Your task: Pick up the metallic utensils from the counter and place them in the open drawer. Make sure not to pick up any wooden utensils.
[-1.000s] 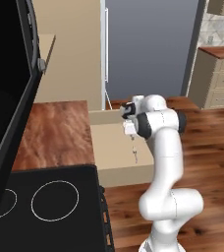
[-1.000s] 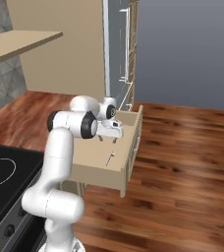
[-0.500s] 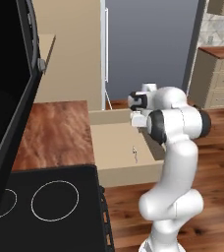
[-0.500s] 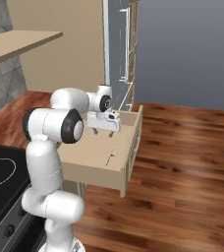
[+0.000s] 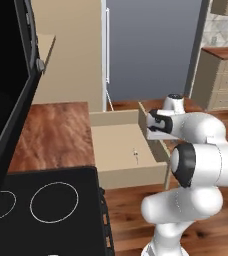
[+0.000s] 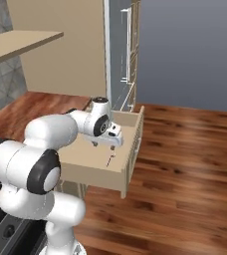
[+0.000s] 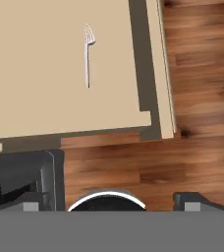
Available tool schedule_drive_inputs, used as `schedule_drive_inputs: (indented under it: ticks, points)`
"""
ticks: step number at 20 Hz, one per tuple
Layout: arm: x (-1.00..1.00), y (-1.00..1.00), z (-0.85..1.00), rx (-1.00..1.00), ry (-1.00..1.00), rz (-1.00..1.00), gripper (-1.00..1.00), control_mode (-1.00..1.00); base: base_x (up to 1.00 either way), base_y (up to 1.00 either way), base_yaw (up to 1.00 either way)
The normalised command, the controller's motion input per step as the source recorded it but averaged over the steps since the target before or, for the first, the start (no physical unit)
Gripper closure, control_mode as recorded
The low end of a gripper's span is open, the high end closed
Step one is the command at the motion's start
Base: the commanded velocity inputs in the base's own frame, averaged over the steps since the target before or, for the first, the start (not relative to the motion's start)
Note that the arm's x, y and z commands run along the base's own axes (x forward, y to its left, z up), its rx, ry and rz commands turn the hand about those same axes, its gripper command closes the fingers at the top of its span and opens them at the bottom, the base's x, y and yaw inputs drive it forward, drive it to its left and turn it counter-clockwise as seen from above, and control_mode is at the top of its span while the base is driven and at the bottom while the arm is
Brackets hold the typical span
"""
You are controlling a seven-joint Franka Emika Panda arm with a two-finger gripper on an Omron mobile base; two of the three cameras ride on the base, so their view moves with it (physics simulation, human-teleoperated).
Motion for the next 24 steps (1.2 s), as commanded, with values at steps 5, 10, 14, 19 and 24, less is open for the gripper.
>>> schedule_drive_inputs:
  ticks: [5,10,14,19,24]
  points:
    - [0.0,0.0,0.0,0.0,0.0,0.0,-1.0,1.0,-1.0,-1.0,0.0]
    - [0.0,0.0,0.0,0.0,0.0,0.0,-1.0,1.0,-0.54,-1.0,-0.15]
    - [0.0,0.0,0.0,0.0,0.0,0.0,-1.0,1.0,0.74,-1.0,-0.08]
    - [0.0,0.0,0.0,0.0,0.0,0.0,-1.0,1.0,1.0,-0.65,-0.01]
    - [0.0,0.0,0.0,0.0,0.0,0.0,-1.0,1.0,1.0,-0.05,0.04]
